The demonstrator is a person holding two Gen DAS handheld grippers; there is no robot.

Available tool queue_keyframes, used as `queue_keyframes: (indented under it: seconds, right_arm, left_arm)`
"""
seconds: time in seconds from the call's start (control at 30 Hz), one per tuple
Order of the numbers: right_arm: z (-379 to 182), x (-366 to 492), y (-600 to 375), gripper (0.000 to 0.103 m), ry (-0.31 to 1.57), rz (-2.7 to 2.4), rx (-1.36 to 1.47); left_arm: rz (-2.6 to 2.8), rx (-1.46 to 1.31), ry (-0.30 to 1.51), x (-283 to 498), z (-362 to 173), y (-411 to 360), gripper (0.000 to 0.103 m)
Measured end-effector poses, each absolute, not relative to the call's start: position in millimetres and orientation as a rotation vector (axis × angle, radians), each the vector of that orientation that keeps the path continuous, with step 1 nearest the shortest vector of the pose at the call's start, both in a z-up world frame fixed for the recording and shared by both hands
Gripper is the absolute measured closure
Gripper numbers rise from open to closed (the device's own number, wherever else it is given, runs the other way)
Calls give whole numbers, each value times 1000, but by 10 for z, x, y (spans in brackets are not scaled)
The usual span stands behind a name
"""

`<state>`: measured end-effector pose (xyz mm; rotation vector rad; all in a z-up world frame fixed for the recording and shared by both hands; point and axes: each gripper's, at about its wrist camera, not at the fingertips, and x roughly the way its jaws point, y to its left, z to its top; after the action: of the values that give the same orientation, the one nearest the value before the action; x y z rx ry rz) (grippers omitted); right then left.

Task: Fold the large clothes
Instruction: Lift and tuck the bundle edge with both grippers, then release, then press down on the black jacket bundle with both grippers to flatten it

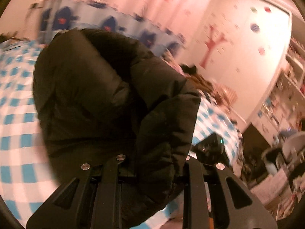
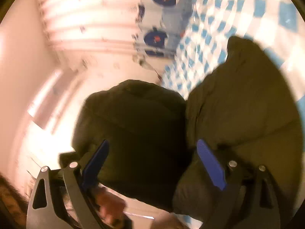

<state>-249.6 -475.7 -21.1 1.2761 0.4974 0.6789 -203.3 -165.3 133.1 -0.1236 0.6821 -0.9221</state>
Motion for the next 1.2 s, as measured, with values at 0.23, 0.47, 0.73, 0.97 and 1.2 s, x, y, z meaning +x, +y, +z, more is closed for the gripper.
queue_keyframes:
  seconds: [0.23,0.47,0.73,0.97,1.2]
  right_arm:
    - [-216,-2704,-5495,12,460,598,1280]
    - [253,-2728,-5613,12,518,423,960]
    - [64,-2190,-5072,10,832,193,507]
    - [-56,-2483,-5296,8,843,122,523]
    - [1038,-2521,-5079,8,644,48,350]
  left_arm:
    - [-1036,29,835,-2133,755,-2707,84]
    - [-1025,238,945,-2194,274,-3272,80]
    - [-1005,372,944,-2557,461,-3216,67]
    - [-969,245,868,-2666,1017,-2381,65]
    - [-745,-4,791,-1804,1112,-1789,52]
